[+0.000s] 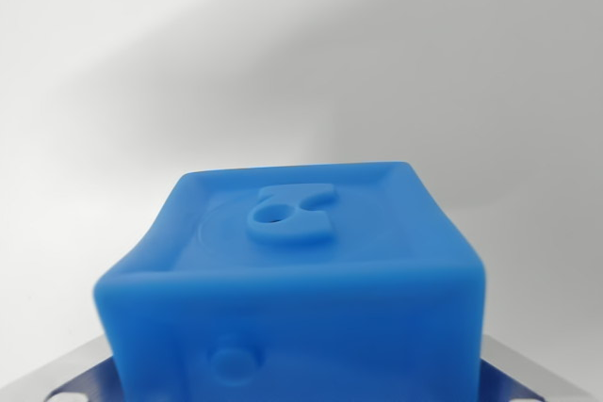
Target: Stack cube
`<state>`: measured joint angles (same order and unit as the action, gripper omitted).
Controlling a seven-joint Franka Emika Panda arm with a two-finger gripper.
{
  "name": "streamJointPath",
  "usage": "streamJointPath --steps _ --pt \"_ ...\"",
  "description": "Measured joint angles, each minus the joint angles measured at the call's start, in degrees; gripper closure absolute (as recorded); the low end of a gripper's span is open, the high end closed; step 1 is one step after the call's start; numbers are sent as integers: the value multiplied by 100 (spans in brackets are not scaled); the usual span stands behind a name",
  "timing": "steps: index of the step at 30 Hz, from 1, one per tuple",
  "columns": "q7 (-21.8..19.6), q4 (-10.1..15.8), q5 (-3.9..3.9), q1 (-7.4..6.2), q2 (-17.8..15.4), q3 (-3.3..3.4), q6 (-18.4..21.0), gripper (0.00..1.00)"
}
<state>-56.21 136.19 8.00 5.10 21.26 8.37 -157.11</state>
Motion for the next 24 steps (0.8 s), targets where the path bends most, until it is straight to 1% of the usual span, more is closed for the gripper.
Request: streamJointPath --steps 7,9,13,14,18,22,24 --pt "-71 46 -97 -66 -287 84 230 100" --pt "-88 52 -121 -75 -351 99 288 100" --pt "-135 65 -192 -99 -528 138 445 100" --pt "-142 67 -201 -102 -549 142 463 100" --pt "-199 76 -284 -119 -737 172 638 100" --pt "-253 82 -363 -121 -932 189 817 100" --pt "-261 86 -388 -122 -1003 191 869 100"
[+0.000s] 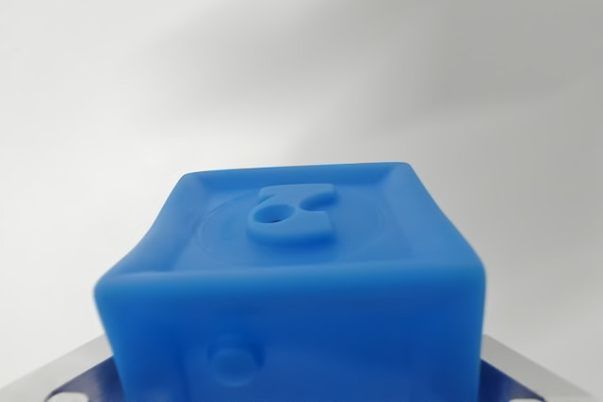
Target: Stack cube
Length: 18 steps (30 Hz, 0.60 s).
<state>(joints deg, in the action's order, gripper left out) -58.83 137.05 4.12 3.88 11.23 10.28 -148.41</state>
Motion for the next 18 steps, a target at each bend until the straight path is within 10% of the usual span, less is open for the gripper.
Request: streamJointPath --steps 18 --pt "145 294 -146 -204 -298 -107 14 100"
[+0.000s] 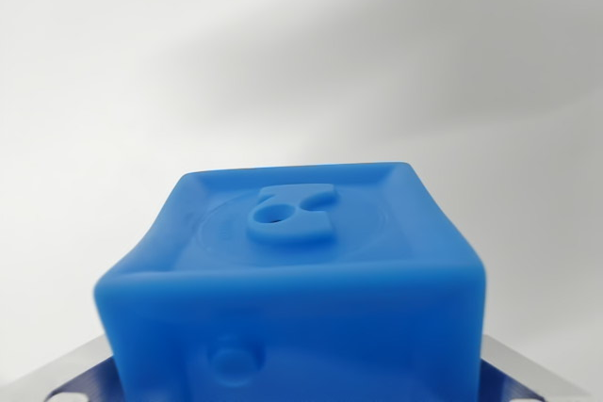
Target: Stack cube
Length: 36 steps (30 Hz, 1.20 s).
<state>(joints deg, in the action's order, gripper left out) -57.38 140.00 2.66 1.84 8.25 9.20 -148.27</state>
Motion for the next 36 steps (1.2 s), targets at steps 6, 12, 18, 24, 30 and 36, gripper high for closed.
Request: streamJointPath --steps 6,12,18,24,30,36 --pt "70 105 -40 -82 -111 -39 1 100" --pt "137 185 -77 -148 -206 -81 10 100" --pt "198 270 -109 -216 -301 -128 19 100" --pt "265 347 -141 -283 -403 -179 40 100" --pt "339 423 -172 -361 -500 -230 62 100" --pt "402 492 -197 -428 -589 -286 85 100"
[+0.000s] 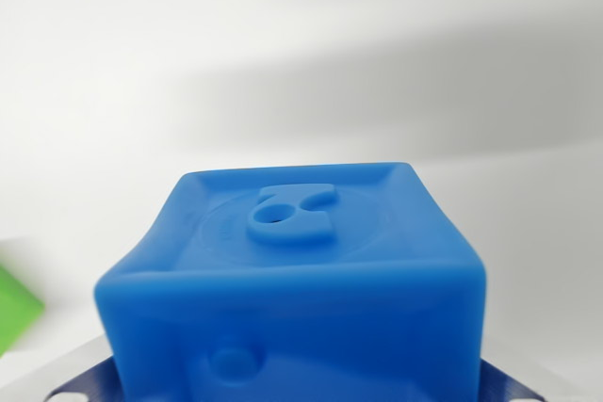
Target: Stack cube
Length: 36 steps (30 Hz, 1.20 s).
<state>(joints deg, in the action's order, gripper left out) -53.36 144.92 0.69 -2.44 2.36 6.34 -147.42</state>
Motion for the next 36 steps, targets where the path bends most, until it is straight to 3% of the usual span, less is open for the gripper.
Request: streamJointPath --steps 36 --pt "450 317 -60 -476 -512 -374 195 100"
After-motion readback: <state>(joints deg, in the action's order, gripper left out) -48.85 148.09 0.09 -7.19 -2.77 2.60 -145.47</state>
